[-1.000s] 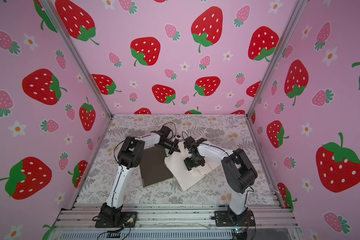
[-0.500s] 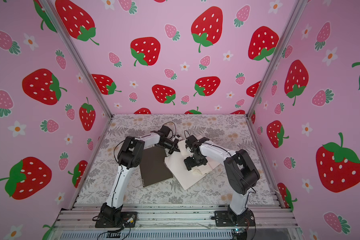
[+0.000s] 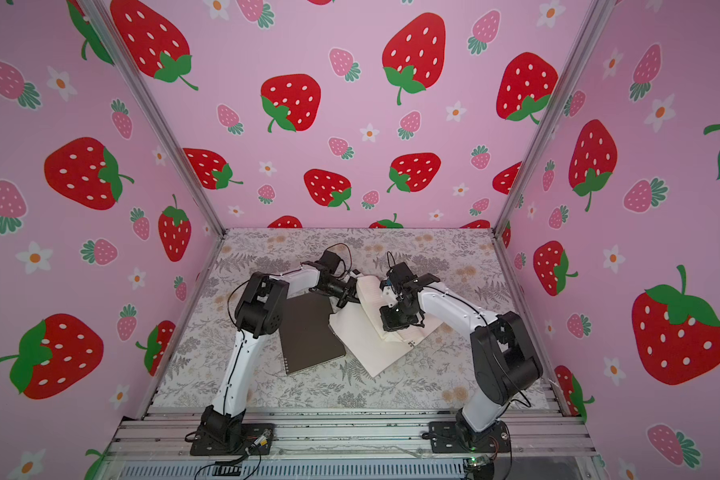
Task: Tear off pages from different notebooks
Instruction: Open the notebook at the center of the board.
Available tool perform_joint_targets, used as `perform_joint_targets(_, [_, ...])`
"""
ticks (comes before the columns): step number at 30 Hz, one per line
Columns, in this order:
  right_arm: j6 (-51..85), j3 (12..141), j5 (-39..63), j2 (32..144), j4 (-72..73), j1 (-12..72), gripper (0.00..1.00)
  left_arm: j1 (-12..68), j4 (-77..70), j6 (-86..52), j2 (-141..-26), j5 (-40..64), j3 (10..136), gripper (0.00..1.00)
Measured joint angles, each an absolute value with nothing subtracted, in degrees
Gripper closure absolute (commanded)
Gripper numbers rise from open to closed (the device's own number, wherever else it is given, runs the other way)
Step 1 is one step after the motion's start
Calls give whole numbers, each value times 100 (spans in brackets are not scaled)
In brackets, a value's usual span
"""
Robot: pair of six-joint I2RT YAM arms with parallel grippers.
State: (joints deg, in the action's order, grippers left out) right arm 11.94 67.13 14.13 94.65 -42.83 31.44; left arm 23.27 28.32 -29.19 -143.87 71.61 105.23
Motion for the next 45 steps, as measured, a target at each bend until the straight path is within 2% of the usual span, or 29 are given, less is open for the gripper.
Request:
perform_joint_targets(7, [1083, 6960, 1046, 9461, -4287, 3144, 100, 2327, 2836, -2915, -14387, 7159, 10523, 100])
perform_joint_targets(14, [1031, 6973, 628, 9461, -4300, 3138, 100, 2324, 2836, -2915, -14387, 7159, 10523, 100])
perform_joint_targets(24, [1194, 6973, -952, 9411, -4294, 3002, 100, 2327, 2836, -2915, -14385, 7161, 10523, 100])
perform_joint_targets(25, [1205, 6965, -1028, 9349, -4270, 2991, 92, 2327, 2834, -2915, -14387, 7161, 10523, 100])
perform_joint_targets(27, [1223, 6914, -1212, 9052, -4143, 2982, 70, 2327, 2834, -2917, -14387, 7161, 10523, 100])
perform_joint_targets(29, [1271, 6890, -1361, 8665, -3988, 2982, 38, 2327, 2834, -2915, -14387, 7159, 10523, 100])
perform_joint_targets(30, [1269, 6890, -1428, 8438, -3870, 2982, 30, 2324, 2834, -2915, -14387, 7161, 10523, 100])
perform_joint_targets(32, [1267, 6895, -1531, 8071, -3642, 2991, 28, 2324, 2834, -2917, -14387, 7161, 10523, 100])
perform_joint_targets(36, [1192, 7102, -1463, 7815, -3487, 3089, 34, 2324, 2834, -2915, -14387, 7161, 10523, 100])
perform_joint_targets(40, [1020, 7594, -880, 8193, -3542, 3304, 41, 2327, 2832, -2917, -14385, 7161, 10523, 100])
perform_joint_targets(45, [843, 7808, 121, 8823, -3614, 3575, 44, 2327, 2832, -2917, -14387, 7161, 10523, 100])
